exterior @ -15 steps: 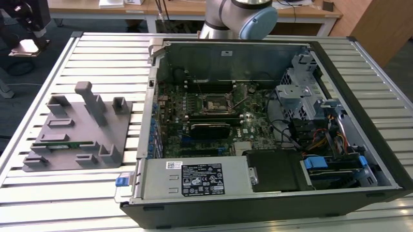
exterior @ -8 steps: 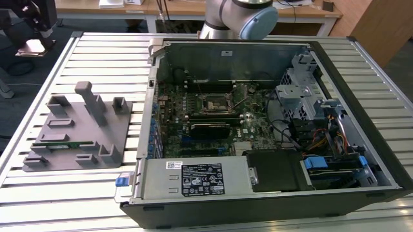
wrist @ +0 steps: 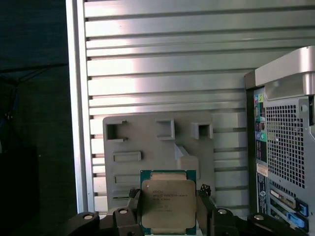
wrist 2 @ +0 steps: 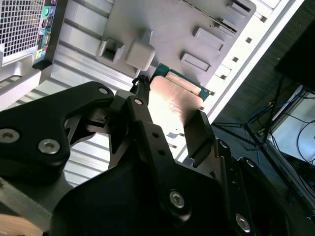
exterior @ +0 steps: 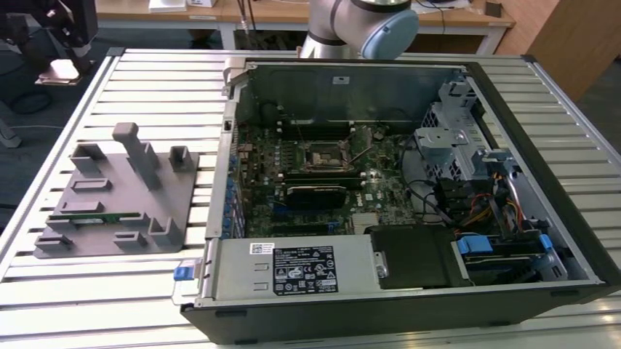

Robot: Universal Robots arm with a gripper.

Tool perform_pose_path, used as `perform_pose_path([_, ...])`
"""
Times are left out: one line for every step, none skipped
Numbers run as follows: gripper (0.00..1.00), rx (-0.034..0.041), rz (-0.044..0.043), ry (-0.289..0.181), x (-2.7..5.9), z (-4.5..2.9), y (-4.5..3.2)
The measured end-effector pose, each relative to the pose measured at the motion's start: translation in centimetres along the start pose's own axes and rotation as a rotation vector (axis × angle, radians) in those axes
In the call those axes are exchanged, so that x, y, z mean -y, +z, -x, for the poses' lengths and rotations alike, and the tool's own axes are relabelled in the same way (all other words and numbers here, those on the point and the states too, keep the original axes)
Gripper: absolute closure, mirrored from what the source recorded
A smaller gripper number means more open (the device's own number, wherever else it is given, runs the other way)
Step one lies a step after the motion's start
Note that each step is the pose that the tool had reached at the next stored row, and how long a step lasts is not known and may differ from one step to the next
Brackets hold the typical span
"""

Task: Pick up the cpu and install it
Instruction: 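Pick up the cpu and move it towards the insertion slot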

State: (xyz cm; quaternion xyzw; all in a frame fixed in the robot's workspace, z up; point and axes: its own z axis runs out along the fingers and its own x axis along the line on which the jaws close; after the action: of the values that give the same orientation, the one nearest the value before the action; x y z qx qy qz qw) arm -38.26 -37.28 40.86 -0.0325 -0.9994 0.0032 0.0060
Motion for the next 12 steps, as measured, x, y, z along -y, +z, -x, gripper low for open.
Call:
perform_pose_path([0.47,0.0000,0.0000,0.000,-0.01,0.14,0.00])
perform_pose_path([0.47,-0.0001,0.0000,0.000,-0.02,0.24,-0.01])
perform_pose_path([0.47,-0.0001,0.0002,0.000,-0.02,0.36,-0.01])
perform_pose_path([0.47,-0.0001,0.0004,0.000,-0.03,0.51,-0.01])
perform_pose_path([0.47,-0.0001,0.0004,0.000,-0.04,0.66,-0.01])
perform_pose_path([0.47,-0.0001,0.0005,0.000,-0.05,0.81,-0.01])
perform_pose_path([0.47,-0.0002,0.0005,0.000,-0.06,0.98,-0.01])
perform_pose_path([0.47,-0.0002,0.0005,0.000,-0.08,1.16,-0.01])
perform_pose_path([0.47,-0.0004,0.0004,0.000,-0.09,1.33,-0.02])
perform_pose_path([0.47,-0.0004,0.0005,0.000,-0.10,1.50,-0.02])
perform_pose_path([0.47,-0.0005,0.0004,0.000,-0.11,1.68,-0.02])
perform_pose_path([0.47,-0.0006,0.0004,0.000,-0.12,1.86,-0.02])
